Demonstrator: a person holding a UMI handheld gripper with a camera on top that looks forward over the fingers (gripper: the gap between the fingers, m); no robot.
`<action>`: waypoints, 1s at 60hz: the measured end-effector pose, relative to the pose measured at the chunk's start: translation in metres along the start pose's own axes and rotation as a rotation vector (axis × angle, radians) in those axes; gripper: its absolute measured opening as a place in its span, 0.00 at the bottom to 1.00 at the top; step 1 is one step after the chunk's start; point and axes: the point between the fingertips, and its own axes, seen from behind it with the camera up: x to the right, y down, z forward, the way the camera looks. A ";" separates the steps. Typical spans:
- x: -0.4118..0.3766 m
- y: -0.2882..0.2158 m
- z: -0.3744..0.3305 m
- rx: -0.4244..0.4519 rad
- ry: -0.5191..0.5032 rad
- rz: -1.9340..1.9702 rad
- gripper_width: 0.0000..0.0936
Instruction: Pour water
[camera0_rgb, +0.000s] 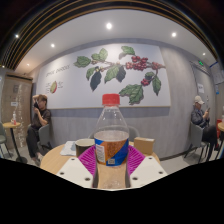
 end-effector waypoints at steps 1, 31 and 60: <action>-0.001 -0.001 -0.001 0.001 -0.002 -0.001 0.37; 0.019 -0.081 0.120 0.049 0.202 -1.643 0.36; -0.028 -0.091 0.137 0.138 0.056 -2.456 0.39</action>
